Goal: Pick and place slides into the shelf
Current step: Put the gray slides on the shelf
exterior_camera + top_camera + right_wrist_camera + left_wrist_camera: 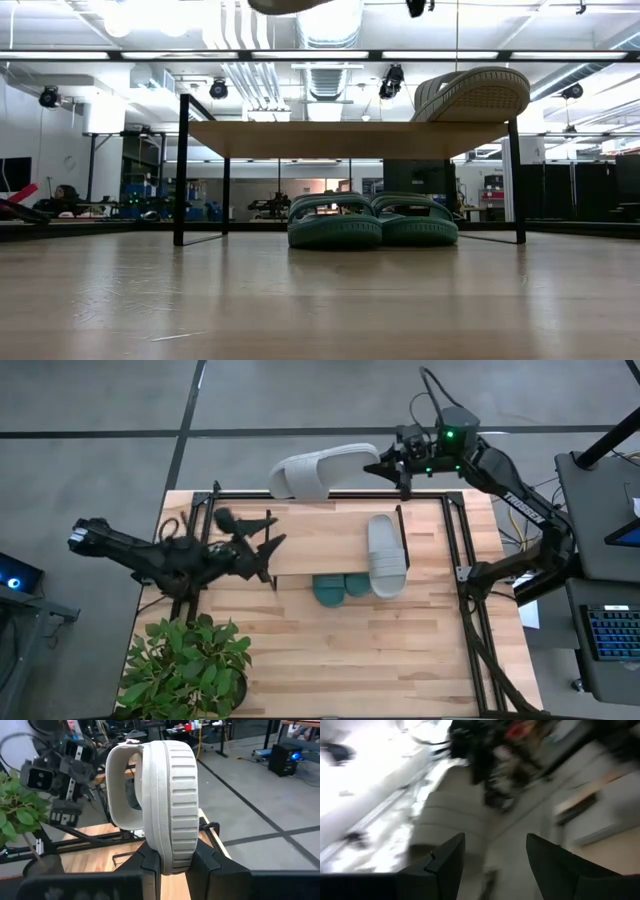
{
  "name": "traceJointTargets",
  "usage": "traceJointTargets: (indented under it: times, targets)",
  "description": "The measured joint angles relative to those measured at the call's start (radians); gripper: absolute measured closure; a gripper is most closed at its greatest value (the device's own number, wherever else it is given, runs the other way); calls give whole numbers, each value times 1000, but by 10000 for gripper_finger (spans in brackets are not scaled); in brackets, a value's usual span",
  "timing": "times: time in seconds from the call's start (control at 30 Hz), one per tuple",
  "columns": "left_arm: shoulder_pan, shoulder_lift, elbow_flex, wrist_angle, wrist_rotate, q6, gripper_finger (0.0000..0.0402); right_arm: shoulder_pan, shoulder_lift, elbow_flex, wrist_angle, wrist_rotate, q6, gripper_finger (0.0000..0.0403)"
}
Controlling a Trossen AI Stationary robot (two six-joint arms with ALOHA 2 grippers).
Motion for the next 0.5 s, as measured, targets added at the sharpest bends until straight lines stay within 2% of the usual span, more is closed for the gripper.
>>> traceJointTargets:
  times: [0.1,0.17,0.23,0.37,0.5]
  targets:
    - [60,38,137,-291,167,-179,206,-27,-38,0,-35,-3,-2,358]
    - [88,78,204,-407,210,-206,206,-54,-60,1,-65,-2,-2,358]
    - [107,121,243,-443,211,-167,206,-87,-77,1,-108,-24,-18,358]
    - [124,200,259,-434,191,13,206,-152,-88,1,-199,-61,-2,358]
    - [126,274,259,-335,53,138,206,-177,-91,1,-224,-86,28,358]
